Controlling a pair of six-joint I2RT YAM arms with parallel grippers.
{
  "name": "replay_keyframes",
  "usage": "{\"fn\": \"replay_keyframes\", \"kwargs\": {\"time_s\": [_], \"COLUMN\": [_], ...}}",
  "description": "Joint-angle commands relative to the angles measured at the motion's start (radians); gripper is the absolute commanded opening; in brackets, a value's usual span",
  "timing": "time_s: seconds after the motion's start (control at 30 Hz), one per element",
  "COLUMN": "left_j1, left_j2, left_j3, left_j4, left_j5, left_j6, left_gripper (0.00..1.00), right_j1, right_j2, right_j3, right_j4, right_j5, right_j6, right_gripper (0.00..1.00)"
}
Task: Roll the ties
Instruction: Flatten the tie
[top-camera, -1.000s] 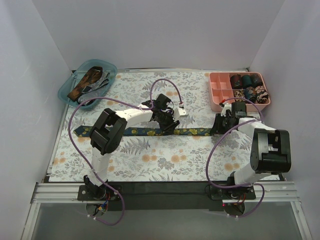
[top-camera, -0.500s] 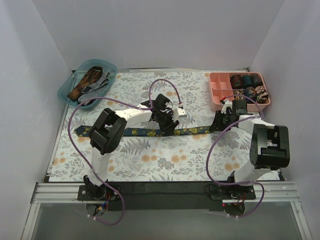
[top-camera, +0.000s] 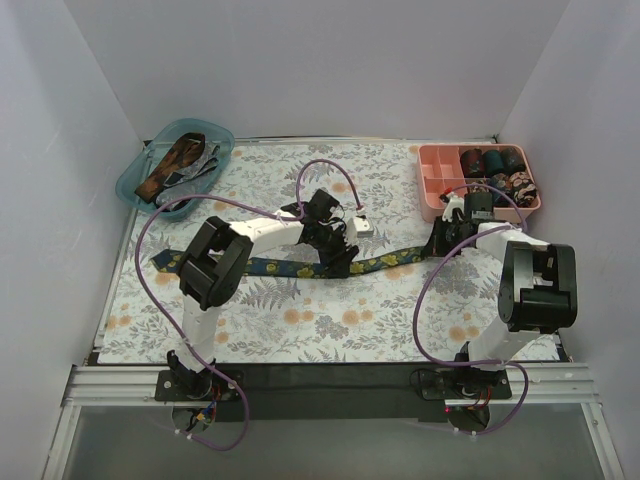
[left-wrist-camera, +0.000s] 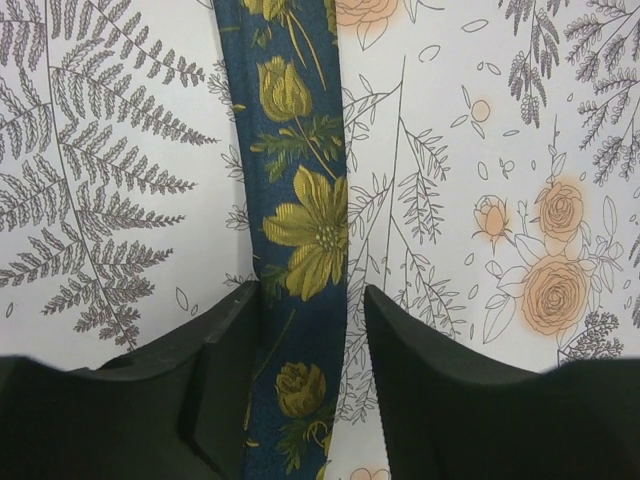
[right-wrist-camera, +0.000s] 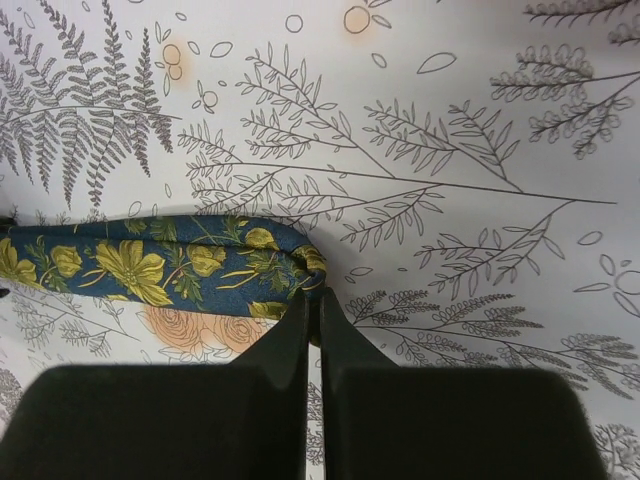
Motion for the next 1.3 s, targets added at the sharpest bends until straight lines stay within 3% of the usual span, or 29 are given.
{"fn": "replay_keyframes", "kwargs": {"time_s": [0.0,0.2,0.43,0.57,0.83,1.03,1.27], "left_j1": [-0.006,-0.004,-0.006,-0.006,-0.006,-0.007,-0.007], "left_j2": [-0.007,-0.129,-0.229,-0.219,-0.229,-0.269,-0.213], "left_j3": [-0.045,-0.064,-0.156,-0.160,-0.165,-0.226,-0.263], "left_j4": [-0.098,-0.052,0.063,0.077,0.134,0.168,0.188], "left_j5": [-0.101,-0.265,-0.287,-0.321,-0.286,-0.293,-0.342], "left_j6": [-0.036,-0.147,-0.188,-0.225,-0.421,-0.518,-0.581], "left_gripper": [0.44,0.63,0.66,0.60,0.35,0.26,0.20], "right_j1": [-0.005,-0.004,-0.004,-0.004,0.005,0.022,0.051], "right_j2": [0.005,0.005,-0.024,-0.038,-0.035,-0.034,-0.046], "right_j3": [0.080,0.137,0.150,0.179,0.202,0.202,0.206], "right_j4": [-0.075,-0.254,-0.411,-0.452,-0.452,-0.452,-0.452], "right_j5": [0.057,0.155,0.235,0.318,0.388,0.413,0.525], "right_j6": [-0.010,0.032,0.102,0.108,0.102,0.102,0.116], "right_gripper": [0.01,0.01,0.01,0.01,0.01,0.01,0.01]}}
